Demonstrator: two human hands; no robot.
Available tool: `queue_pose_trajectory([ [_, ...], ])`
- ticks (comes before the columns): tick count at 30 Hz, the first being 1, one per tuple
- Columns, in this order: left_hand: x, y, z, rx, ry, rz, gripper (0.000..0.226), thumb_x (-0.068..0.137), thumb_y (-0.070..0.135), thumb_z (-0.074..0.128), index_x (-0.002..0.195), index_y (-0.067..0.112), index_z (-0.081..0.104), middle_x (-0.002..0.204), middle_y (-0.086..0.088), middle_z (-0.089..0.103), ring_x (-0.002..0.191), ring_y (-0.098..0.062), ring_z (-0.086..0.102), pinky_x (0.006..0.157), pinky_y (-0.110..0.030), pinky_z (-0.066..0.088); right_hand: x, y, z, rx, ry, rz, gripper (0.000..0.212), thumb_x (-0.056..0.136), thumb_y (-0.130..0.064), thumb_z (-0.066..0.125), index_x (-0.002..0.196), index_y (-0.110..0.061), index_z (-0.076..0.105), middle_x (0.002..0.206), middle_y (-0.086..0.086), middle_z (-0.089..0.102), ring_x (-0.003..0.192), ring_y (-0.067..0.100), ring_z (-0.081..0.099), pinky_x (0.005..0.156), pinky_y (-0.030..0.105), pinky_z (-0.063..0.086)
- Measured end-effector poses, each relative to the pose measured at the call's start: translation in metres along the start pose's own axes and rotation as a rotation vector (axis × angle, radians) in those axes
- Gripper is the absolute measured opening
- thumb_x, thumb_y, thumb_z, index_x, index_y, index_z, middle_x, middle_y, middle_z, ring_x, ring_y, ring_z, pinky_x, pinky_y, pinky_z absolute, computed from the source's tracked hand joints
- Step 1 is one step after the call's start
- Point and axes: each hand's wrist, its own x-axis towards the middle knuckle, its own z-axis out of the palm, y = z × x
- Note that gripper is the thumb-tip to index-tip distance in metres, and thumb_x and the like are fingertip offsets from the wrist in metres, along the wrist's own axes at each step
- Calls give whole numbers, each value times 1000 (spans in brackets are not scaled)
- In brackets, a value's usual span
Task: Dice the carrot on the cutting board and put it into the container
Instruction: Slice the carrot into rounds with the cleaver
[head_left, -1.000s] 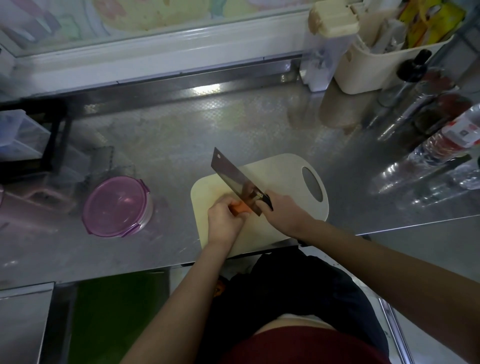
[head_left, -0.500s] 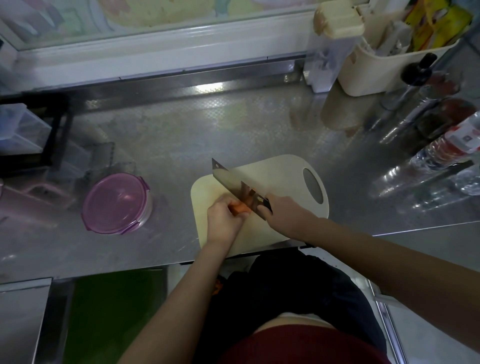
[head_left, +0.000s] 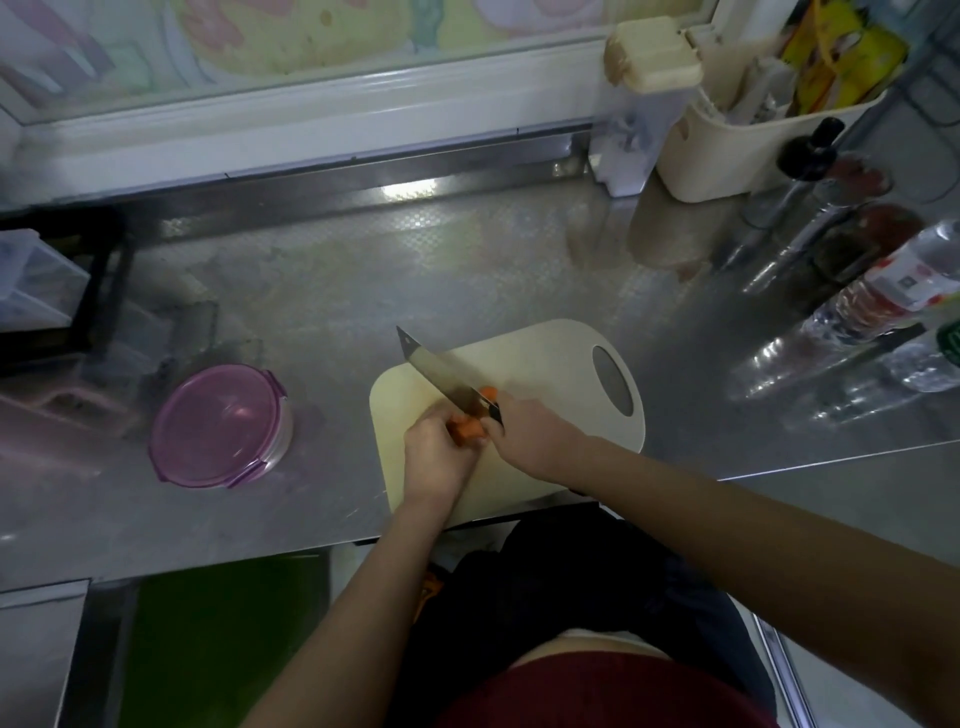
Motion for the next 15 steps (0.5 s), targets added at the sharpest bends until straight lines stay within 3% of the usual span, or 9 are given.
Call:
queue_pose_trajectory([
  [15, 1, 2, -2, 15, -11, -24, 21, 69, 15, 78, 83, 13, 62, 82, 1, 59, 75, -14, 54, 67, -15, 36, -27, 30, -5, -98, -32, 16, 31, 98, -29, 42, 114, -2, 47, 105, 23, 60, 94, 36, 58, 77, 36, 41],
])
